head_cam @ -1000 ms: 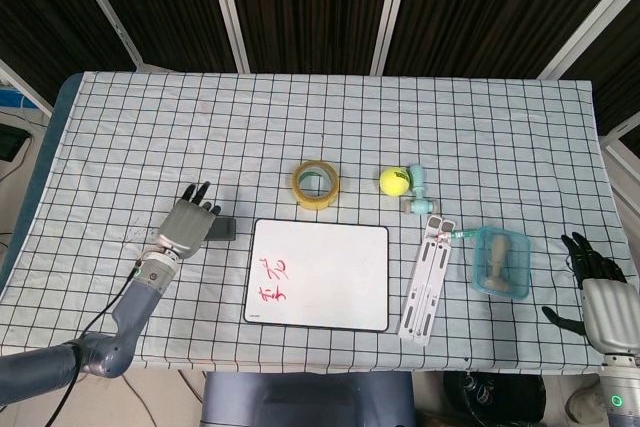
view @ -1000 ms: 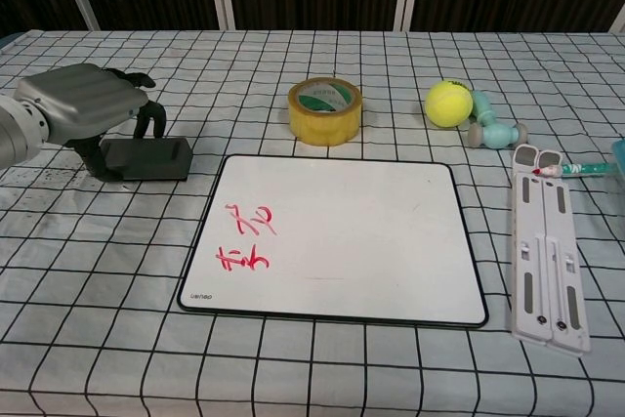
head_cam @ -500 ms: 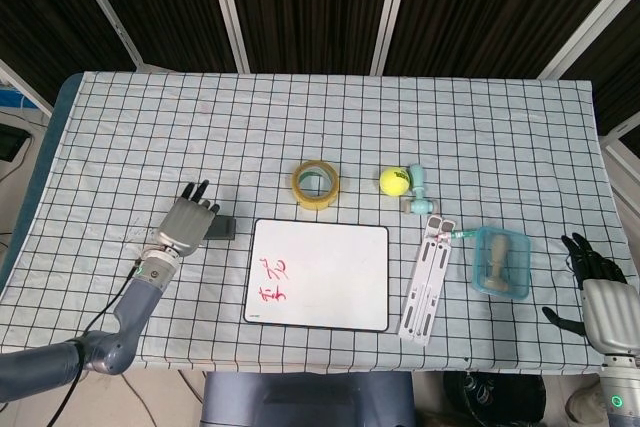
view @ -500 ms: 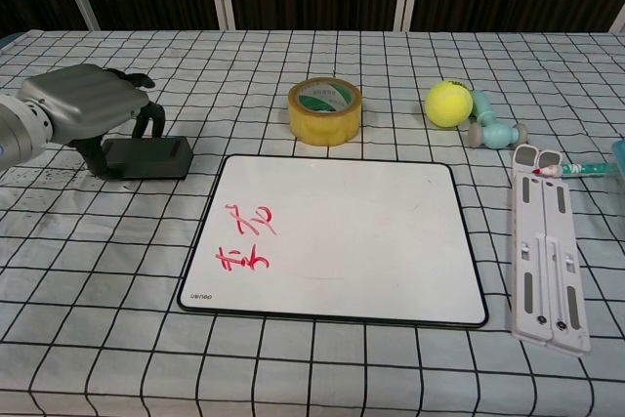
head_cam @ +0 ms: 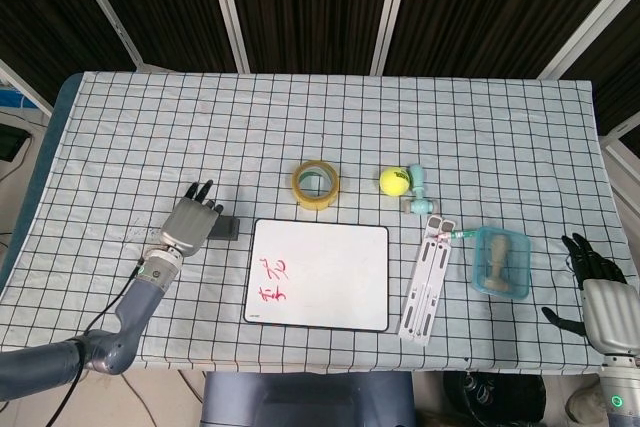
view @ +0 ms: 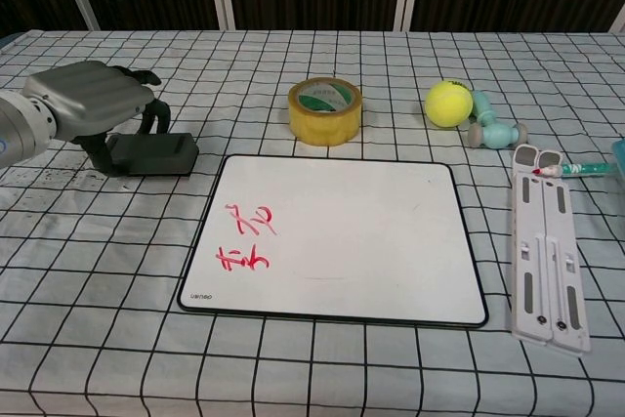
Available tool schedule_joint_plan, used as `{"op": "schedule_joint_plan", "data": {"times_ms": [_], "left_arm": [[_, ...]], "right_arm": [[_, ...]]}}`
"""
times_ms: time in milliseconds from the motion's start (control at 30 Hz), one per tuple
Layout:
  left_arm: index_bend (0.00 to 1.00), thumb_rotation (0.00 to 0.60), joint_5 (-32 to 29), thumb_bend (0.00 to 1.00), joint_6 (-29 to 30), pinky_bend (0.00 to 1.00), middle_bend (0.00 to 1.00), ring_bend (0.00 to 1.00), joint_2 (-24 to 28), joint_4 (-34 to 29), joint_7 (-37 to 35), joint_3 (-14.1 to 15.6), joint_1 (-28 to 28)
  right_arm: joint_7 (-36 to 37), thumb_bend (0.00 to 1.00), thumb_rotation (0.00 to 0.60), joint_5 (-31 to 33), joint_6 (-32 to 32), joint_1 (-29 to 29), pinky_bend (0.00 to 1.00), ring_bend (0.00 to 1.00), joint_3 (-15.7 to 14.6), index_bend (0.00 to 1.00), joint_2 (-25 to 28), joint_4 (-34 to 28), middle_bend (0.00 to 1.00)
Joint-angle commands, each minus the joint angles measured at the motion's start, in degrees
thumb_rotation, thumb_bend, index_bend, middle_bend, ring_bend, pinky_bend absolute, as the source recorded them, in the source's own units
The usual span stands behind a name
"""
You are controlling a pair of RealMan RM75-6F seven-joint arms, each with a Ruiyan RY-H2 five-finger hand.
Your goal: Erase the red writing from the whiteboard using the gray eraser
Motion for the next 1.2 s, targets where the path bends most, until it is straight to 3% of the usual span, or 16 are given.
{"op": "schedule_joint_plan", "data": {"times_ms": [33,267,567,933,1200], "left_arm": [[0.44,0.600,0.23,0.36,0.86,0.13,0.49,0.00,1.12,-1.59,0.01,-0.38,-0.13],[0.44,0.600,4.24,0.36,1.56,0.13,0.49,0.00,3.50,-5.35,-2.40,-1.12,-1.35],[0.45,0.600,7.47,0.36,-0.41,0.12,0.49,0.00,1.13,-7.67,3.10,-1.25,-5.94],[0.45,0.600,2.19,0.36,-3.11,0.11,0.49,0.00,-7.02,-5.81,10.15,-1.46,-10.04],[0.45,0.600,-2.60,0.36,-1.78,0.11,0.49,0.00,-10.04,-3.94,15.23,-0.63,-10.83]], "right_arm": [[0.01,0.09,0.600,0.02,-0.04,0.04,0.22,0.19,0.05,0.04,0.07,-0.07,0.09],[0.11,0.09,0.600,0.25,-0.07,0.01,0.22,0.19,0.10,0.04,0.11,-0.34,0.09],[0.03,0.09,0.600,0.39,-0.06,-0.05,0.22,0.19,0.09,0.04,0.02,-0.34,0.09],[0.13,0.09,0.600,0.46,0.05,-0.14,0.22,0.19,0.10,0.04,0.02,-0.24,0.09],[0.22,0.09,0.600,0.56,0.06,-0.12,0.22,0.19,0.21,0.04,0.18,-0.42,0.09]]}}
